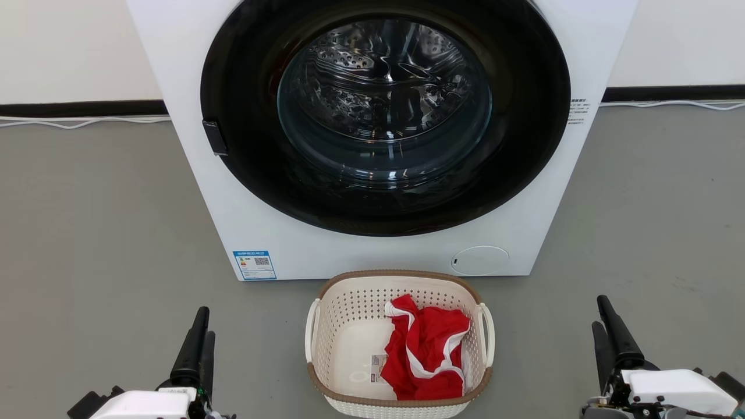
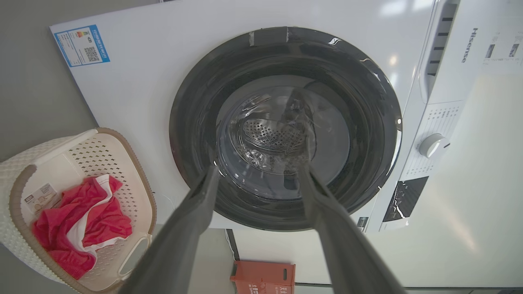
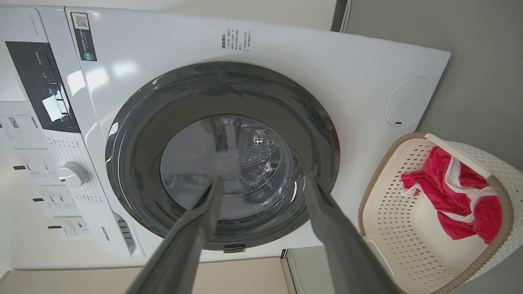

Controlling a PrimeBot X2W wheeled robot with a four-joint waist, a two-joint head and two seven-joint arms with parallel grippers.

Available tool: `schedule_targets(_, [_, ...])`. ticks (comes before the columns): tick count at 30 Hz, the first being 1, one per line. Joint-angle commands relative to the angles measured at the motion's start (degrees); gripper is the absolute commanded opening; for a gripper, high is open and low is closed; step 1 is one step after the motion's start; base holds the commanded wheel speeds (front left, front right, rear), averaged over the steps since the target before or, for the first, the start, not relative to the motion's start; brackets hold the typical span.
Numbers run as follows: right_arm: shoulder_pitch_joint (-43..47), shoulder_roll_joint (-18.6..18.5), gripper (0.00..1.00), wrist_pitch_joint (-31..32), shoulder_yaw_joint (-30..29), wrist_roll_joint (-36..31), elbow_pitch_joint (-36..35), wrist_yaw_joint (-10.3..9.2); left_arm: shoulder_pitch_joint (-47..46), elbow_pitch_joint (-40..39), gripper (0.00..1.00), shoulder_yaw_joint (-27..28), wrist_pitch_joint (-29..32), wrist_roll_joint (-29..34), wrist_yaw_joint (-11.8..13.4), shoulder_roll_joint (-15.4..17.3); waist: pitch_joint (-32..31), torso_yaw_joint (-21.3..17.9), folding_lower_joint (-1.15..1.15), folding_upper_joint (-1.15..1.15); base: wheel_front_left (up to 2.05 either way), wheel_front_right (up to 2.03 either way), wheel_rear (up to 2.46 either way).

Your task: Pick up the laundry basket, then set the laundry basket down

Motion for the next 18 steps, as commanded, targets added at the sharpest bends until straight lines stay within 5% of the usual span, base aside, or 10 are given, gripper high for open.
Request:
schedule_targets(1, [-1.36, -0.45, 1.0, -0.84, 0.57, -1.48, -1.42, 0.12, -0.96, -1.66, 1.0, 0.18, -0.49, 1.12, -0.13, 0.45, -0.01, 0.02, -0.01, 0.0, 0.0, 0.0, 0.0])
schedule_targets(18, [-1.39, -0.5, 1.0, -3.69, 1.19, -19.43, -1.85, 0.17, -0.48, -2.05, 1.0, -0.07, -3.35, 14.02, 0.79, 0.56, -0.18, 0.2, -0.01, 0.0, 0.0, 0.0, 0.0])
